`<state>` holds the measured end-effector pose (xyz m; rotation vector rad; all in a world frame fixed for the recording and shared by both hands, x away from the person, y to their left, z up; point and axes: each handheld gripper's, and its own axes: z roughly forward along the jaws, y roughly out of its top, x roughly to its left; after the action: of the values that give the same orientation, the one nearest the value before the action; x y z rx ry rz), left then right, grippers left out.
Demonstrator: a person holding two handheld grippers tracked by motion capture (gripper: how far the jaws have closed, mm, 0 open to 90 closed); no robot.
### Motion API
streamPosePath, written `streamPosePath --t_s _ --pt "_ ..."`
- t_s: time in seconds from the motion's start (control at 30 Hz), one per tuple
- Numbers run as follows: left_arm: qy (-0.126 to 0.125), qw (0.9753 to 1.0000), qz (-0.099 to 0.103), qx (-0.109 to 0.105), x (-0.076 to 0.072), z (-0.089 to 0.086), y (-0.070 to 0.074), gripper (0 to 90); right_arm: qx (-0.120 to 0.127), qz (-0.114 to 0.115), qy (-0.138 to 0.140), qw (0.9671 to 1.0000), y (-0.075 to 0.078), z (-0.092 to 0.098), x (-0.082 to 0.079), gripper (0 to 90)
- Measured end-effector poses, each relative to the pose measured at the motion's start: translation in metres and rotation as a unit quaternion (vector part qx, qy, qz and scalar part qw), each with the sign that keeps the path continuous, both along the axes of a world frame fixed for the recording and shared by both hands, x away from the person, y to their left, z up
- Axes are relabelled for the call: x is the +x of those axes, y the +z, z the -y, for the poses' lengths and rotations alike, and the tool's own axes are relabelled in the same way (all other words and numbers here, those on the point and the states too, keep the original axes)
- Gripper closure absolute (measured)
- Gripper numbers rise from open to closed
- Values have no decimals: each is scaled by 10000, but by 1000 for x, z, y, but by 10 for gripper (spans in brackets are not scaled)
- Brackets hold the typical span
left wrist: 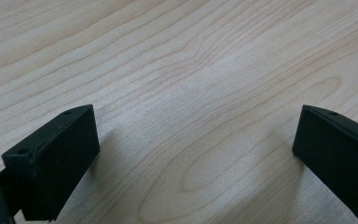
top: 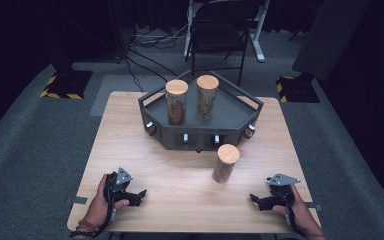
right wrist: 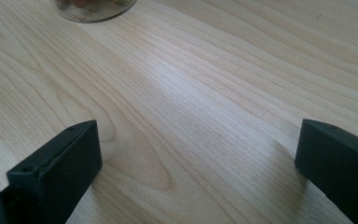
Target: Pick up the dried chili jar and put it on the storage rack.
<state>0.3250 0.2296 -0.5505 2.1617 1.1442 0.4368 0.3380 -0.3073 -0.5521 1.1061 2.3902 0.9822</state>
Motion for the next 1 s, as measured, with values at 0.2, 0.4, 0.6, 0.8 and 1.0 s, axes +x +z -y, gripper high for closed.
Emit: streamPosePath --t_s 0.2,0.4,0.6,0.8,1.0 --pt "2 10000 -3 3 0 0 0 3 -83 -88 -28 9999 2 -1 1 4" --pt "1 10000 0 -2 0 0 0 3 -265 -60 -57 9996 8 -6 1 28" --pt "3 10000 0 -3 0 0 0 3 -160 -21 -14 9999 17 -11 0 31" --pt "2 10000 0 -2 0 0 0 3 -149 27 103 9998 25 -19 0 30" --pt "2 10000 0 -2 0 0 0 3 -144 83 160 9997 30 -24 0 30"
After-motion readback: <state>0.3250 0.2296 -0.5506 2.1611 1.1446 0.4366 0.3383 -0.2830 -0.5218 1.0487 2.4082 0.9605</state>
